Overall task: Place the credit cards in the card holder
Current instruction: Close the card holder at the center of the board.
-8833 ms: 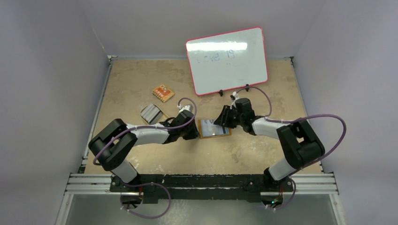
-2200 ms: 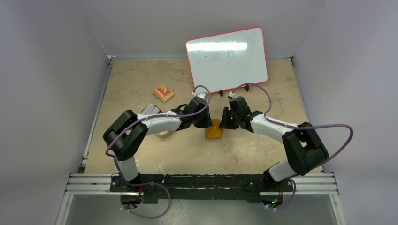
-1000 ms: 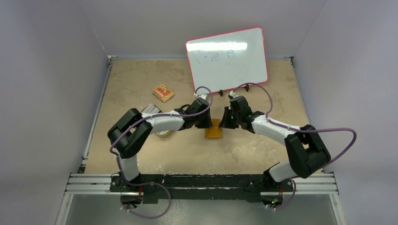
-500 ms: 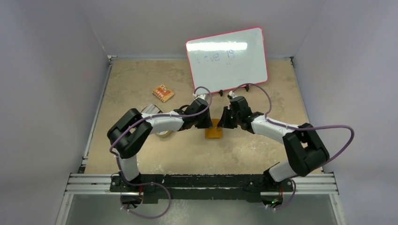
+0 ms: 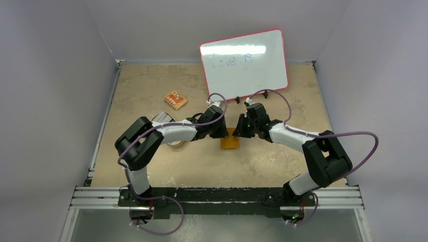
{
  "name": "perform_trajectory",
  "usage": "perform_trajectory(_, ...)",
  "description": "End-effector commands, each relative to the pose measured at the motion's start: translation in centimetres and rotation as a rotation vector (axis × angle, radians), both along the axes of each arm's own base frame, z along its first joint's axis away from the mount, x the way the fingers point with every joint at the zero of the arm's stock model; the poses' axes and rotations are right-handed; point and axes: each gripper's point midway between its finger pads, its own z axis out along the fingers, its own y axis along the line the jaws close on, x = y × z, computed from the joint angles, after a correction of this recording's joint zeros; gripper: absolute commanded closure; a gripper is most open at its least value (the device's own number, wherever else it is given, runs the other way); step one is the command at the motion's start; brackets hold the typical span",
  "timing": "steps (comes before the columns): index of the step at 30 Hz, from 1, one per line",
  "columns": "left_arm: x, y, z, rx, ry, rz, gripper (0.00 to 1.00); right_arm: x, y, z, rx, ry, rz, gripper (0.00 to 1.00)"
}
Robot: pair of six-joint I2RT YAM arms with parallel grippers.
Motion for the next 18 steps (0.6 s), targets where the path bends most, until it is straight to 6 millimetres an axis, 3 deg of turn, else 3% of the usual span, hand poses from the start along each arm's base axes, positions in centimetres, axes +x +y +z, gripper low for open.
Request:
perform_trajectory(1, -0.5, 0.6, -0.3, -0.002, 0.022, 0.020, 0.80, 0.8, -1.3, 2.1, -0.079, -0.044, -0.037, 0.75)
perform_trajectory(5, 0.1, 0.0, 3.3, -0.078, -0.024, 0.036, 0.79, 0.9, -2.7, 3.8, -0.136, -0.082, -0.061, 0.76)
perform_trajectory(10, 0.8, 0.1, 5.7, -0.130, -0.051, 0.055, 0.77, 1.0, -2.6, 5.0, -0.138, -0.100, -0.051, 0.78)
perform_trajectory(14, 1.1, 0.5, 5.0, -0.130, -0.046, 0.050, 0.77, 0.9, -1.8, 5.3, -0.118, -0.110, -0.037, 0.79)
perform_trajectory(18, 1.3, 0.4, 3.1, -0.111, -0.013, 0.029, 0.78, 0.6, -0.8, 4.6, -0.128, -0.095, -0.013, 0.79)
